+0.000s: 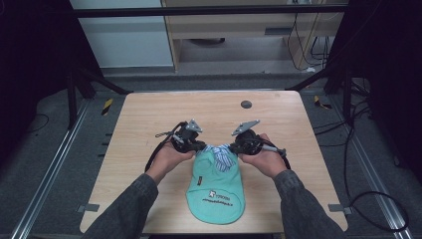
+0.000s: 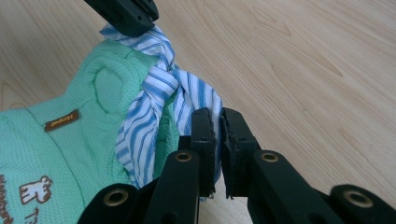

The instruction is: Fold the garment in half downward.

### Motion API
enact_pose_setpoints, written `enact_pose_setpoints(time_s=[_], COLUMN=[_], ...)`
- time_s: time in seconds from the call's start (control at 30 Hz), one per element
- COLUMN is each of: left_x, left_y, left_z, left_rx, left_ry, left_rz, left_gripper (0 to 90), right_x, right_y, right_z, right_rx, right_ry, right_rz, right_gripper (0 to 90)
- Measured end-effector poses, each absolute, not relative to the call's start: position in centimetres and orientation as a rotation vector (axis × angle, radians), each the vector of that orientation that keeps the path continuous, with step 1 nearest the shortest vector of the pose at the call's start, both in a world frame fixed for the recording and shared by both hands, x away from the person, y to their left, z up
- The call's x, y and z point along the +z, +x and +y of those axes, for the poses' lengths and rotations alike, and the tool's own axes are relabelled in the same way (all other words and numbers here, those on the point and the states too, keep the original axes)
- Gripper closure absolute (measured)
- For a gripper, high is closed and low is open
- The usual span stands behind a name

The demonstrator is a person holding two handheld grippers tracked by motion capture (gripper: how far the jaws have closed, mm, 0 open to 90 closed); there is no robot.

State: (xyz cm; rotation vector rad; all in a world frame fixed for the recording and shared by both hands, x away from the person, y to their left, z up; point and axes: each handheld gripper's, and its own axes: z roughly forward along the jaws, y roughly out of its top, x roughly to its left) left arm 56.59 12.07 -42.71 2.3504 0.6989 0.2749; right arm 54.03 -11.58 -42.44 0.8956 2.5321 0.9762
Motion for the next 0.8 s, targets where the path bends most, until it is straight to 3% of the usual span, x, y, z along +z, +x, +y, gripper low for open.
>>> enact_pose_setpoints(time_s=[0.8], left_x=[-40.5], left_y=[56.9], left_z=[11.6], left_rx=[0.337], left_ry=[2.352], left_rz=[0.653], left_gripper=[84.8], right_x=[-39.7], right_y=[54.0], right_z=[-11.8], right_rx=[0.951], right_ry=[0.827], right_rz=[2.503], right_gripper=[84.8])
